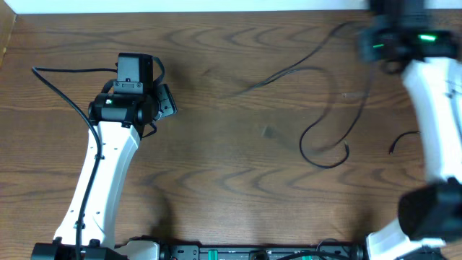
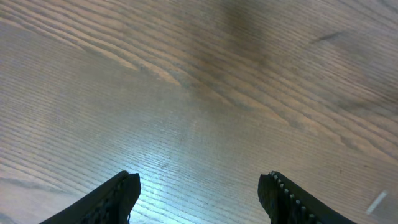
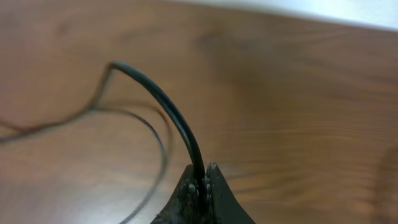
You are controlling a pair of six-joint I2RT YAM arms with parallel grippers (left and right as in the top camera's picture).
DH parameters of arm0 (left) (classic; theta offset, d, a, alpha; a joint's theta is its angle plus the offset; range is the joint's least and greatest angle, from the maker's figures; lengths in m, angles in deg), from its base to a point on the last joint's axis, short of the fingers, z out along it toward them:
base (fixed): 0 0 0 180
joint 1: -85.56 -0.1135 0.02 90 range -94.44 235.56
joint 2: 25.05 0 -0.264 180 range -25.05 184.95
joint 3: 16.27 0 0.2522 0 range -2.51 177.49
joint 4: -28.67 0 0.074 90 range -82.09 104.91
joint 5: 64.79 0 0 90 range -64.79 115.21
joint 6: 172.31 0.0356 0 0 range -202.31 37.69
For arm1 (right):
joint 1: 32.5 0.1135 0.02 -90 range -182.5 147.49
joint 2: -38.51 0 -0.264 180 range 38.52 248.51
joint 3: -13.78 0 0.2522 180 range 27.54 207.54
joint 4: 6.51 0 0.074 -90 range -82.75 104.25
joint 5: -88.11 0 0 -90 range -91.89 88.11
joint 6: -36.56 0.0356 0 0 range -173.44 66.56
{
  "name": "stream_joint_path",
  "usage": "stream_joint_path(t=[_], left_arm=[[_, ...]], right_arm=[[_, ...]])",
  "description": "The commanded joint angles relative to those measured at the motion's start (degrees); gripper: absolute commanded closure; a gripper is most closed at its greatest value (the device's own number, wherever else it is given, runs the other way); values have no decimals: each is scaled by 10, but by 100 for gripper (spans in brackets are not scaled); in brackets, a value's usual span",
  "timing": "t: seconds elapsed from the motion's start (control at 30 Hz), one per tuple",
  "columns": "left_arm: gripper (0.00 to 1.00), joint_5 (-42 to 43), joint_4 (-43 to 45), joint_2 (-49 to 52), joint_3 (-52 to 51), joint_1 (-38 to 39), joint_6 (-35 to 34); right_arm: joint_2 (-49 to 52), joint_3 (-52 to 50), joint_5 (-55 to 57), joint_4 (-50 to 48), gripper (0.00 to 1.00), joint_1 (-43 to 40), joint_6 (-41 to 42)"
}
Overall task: Untangle cables
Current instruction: 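Pull the grasped black cable up and right with the right gripper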
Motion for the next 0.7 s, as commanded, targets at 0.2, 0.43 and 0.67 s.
stream_joint_path(t=[0.2,0.43,0.67], left_arm=[[34,2,-2,0,0,0,5],[34,2,-2,0,0,0,5],[34,2,-2,0,0,0,5]], right_arm=[[-82,2,16,2,99,-177,65],[-61,1,71,58,99,-197,75],[-29,1,191,76,99,-198,126]])
